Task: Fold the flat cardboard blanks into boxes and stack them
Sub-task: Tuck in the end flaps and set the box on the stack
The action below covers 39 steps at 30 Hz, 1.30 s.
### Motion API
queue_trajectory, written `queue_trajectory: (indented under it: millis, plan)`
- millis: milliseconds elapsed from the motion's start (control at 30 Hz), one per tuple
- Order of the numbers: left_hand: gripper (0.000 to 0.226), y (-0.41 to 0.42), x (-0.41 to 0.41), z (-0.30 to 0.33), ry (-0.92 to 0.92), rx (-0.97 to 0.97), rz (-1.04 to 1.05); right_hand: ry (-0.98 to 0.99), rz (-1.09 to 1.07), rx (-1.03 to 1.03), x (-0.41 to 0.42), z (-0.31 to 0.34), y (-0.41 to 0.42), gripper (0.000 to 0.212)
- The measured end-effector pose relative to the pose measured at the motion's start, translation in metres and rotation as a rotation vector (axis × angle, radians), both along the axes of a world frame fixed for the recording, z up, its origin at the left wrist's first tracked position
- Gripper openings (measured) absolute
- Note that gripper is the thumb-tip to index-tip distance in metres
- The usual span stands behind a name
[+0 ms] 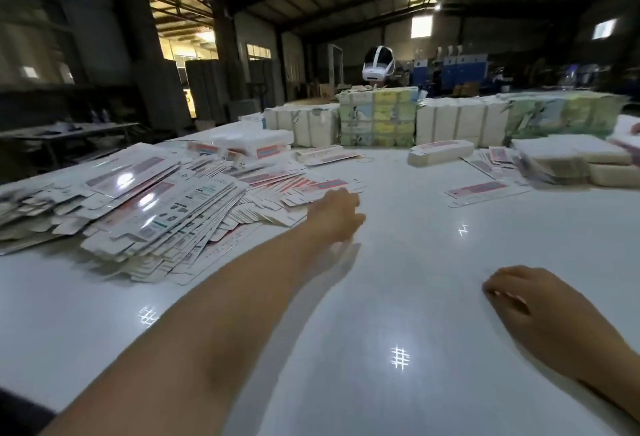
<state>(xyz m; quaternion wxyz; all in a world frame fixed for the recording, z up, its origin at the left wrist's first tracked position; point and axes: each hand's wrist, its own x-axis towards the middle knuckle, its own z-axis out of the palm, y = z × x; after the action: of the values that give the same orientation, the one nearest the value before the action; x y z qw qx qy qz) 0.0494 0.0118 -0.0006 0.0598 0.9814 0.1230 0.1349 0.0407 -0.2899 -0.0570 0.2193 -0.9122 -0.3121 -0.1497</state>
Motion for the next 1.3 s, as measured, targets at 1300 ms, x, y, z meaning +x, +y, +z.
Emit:
queue_trajectory:
  millis: [1300]
  plan:
    - [0.021,-0.081,-0.058,-0.028,-0.52,0.336,-0.595,1.09,-0.222,1.518,0.013,0.042,-0.023,0.035]
